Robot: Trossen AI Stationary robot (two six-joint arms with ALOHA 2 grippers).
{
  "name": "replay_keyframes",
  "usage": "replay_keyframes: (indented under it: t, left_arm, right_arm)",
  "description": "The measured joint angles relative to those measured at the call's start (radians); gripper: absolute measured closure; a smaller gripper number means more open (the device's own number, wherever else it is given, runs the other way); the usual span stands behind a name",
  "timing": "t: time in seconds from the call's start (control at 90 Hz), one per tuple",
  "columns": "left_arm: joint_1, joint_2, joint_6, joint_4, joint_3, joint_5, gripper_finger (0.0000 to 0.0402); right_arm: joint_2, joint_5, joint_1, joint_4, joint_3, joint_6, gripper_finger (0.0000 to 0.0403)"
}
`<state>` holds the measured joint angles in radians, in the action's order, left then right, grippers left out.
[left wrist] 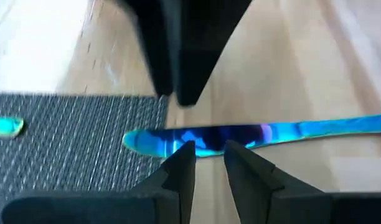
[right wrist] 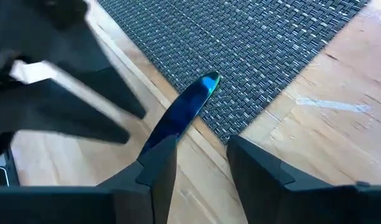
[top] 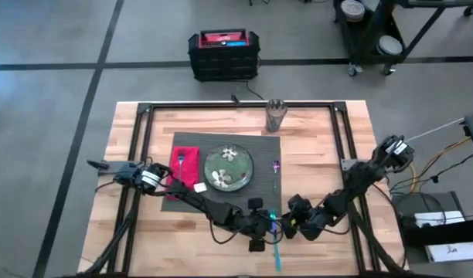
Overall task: Set table place
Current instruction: Put the blue table knife on the gray table mat to the left of the blue spoon
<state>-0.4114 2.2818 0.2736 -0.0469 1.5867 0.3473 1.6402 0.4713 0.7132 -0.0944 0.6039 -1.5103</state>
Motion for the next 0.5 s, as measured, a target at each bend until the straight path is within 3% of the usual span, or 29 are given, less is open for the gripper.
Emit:
replay_keyframes:
  t: [0.233,0.5]
  left_arm:
    - [0.000,0.002,0.024,0.136,-0.064,0.001,0.0327]
    - [0.001,0.008,0.017,0.158,-0.064,0.001,0.0327]
  right_arm:
    - [0.001,0.000,0.000,-0.016,-0.001,0.001,0.0282]
    - [0.002,0.000,0.002,-0.029,-0.001,-0.001,0.0280]
